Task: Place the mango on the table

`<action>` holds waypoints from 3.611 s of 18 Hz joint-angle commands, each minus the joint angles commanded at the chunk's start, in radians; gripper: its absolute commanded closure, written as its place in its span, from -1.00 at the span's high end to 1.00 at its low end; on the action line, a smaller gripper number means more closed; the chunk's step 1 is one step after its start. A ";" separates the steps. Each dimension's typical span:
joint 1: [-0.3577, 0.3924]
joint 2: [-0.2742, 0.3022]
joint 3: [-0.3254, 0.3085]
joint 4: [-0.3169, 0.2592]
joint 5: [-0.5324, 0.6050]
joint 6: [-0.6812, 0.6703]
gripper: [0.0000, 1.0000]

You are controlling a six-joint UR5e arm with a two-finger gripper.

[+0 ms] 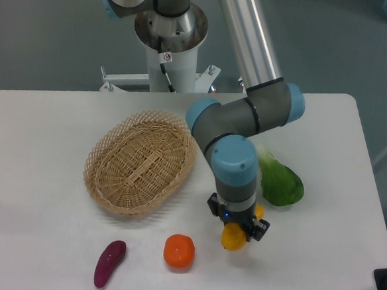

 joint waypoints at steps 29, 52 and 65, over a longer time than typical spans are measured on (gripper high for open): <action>0.084 0.101 -0.011 -0.096 -0.081 0.127 1.00; 0.181 0.169 0.087 -0.373 -0.144 0.348 1.00; 0.189 0.161 0.084 -0.370 -0.143 0.347 1.00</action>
